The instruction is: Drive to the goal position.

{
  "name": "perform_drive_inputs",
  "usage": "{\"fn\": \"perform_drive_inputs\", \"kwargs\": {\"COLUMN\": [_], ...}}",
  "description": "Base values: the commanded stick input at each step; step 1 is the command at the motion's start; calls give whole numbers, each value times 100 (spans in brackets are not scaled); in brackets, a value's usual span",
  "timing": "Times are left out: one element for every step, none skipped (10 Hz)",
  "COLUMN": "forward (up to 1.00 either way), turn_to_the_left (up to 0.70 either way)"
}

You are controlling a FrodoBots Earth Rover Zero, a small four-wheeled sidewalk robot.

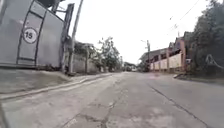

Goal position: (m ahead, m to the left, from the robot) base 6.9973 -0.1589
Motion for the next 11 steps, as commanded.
{"fn": "perform_drive_inputs", "kwargs": {"forward": [70, 70, 70, 70, 70, 70, 70, 70, 70, 70, 70], "turn_to_the_left": [0, 0, 0, 0, 0, 0, 0, 0, 0, 0, 0]}}
